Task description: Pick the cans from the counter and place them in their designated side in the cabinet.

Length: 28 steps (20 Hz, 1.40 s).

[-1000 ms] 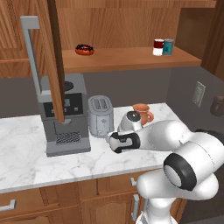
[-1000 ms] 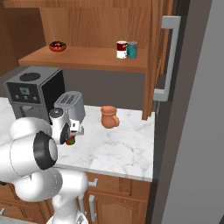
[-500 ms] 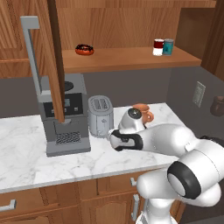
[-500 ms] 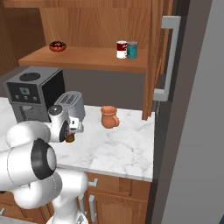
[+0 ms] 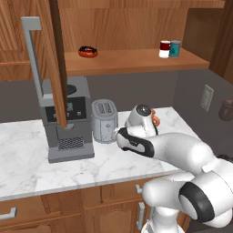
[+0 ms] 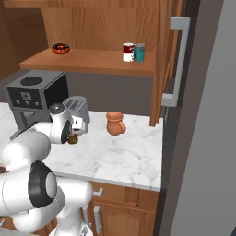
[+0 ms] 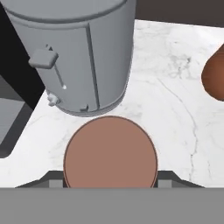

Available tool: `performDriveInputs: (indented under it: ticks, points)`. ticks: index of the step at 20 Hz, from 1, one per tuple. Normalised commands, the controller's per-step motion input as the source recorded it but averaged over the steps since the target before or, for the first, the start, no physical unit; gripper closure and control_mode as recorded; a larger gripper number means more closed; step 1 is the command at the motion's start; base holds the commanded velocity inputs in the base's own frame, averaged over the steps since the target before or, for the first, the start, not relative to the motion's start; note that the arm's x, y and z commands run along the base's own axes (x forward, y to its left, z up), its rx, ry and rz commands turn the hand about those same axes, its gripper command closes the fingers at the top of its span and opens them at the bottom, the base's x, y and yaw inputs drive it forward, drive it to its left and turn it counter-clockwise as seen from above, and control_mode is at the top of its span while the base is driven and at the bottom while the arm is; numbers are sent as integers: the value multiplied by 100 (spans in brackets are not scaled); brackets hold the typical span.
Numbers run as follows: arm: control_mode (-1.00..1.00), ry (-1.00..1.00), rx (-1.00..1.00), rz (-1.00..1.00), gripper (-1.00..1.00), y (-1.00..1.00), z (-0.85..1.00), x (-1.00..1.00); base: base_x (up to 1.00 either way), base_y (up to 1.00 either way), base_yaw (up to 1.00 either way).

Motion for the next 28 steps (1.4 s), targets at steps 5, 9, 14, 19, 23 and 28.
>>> performDriveInputs:
  ticks: [5, 9, 14, 19, 23, 28]
  points:
    - [-100, -3, 0, 0, 100, -10, 41, -1, 0, 0, 0]
    - [-100, -4, 0, 0, 100, -12, 39, -4, 0, 0, 0]
    - [-100, -6, 0, 0, 100, -14, 40, -11, 0, 0, 0]
    - [-100, -7, 0, 0, 100, -16, 38, -13, 0, 0, 0]
    - [-100, -7, 0, 0, 100, -16, 36, -16, 0, 0, 0]
    - [-100, -7, 0, 0, 100, -15, 34, -14, 0, 0, 0]
